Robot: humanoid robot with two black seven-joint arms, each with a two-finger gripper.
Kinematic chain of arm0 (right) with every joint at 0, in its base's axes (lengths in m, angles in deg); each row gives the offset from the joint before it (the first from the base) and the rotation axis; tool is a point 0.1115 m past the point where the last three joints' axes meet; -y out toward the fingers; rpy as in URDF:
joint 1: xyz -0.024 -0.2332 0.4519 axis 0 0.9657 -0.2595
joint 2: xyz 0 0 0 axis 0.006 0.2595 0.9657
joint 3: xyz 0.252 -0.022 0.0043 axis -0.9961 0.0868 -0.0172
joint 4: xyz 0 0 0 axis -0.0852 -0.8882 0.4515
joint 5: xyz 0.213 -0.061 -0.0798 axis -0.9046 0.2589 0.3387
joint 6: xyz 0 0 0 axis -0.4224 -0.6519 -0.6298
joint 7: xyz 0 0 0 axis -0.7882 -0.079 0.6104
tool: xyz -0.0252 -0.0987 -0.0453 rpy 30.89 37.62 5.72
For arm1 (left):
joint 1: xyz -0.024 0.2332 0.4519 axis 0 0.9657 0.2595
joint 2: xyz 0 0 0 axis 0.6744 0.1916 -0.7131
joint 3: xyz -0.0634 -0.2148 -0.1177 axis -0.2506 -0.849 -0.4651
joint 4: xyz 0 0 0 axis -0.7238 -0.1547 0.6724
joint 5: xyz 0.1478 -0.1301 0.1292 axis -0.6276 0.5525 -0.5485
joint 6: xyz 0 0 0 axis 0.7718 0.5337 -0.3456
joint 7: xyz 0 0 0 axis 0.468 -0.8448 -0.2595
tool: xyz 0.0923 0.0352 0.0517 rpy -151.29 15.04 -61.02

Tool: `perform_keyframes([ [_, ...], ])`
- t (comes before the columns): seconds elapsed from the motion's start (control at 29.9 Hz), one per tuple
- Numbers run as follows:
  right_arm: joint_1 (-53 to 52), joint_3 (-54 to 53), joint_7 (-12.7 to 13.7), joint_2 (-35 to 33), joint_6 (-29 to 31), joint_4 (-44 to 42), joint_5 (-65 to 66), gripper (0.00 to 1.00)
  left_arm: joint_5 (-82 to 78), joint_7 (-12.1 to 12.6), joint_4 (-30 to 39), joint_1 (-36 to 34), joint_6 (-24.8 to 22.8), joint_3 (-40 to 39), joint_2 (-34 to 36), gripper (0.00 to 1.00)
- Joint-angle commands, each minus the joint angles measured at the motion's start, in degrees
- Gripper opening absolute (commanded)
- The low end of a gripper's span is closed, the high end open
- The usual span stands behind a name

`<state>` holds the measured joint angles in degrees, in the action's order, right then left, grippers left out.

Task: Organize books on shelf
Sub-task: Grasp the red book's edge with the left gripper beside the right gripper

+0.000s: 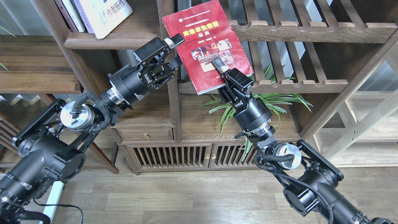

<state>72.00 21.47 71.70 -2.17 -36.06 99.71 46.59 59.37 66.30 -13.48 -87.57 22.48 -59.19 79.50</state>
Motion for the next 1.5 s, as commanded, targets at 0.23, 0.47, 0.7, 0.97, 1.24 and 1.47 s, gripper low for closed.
perform_keyframes([
  [0.23, 0.00, 0.09, 0.04, 1.96, 0.00, 0.00, 1.60, 0.02, -1.33, 0.04, -1.55, -2.39, 3.48, -0.06, -1.77, 0.84],
  [0.47, 0.26, 1.06, 0.04, 2.05, 0.00, 0.00, 1.86, 0.02, -1.42, 0.04, -2.69, -3.01, 3.57, -0.06, -2.57, 0.84],
  [0.7, 0.26, 1.32, 0.04, 2.14, 0.00, 0.00, 1.86, 0.02, -2.74, 0.04, -2.96, -2.92, 3.13, -0.50, -2.48, 0.75],
  [0.97, 0.26, 1.32, 0.04, 2.05, 0.00, 0.00, 1.95, 0.03, -2.65, 0.13, -3.31, -2.39, 2.60, -0.94, -2.57, 0.46],
  [1.24, 0.08, 1.32, 0.04, 2.14, 0.00, 0.00, 1.87, 0.03, -2.12, 0.04, -3.40, -2.04, 2.43, -1.47, -3.44, 0.29],
  [1.47, 0.08, 1.23, 0.04, 2.14, 0.00, 0.00, 1.95, 0.04, -1.95, 0.13, -5.06, -1.69, -2.58, -1.47, -4.41, 0.06],
])
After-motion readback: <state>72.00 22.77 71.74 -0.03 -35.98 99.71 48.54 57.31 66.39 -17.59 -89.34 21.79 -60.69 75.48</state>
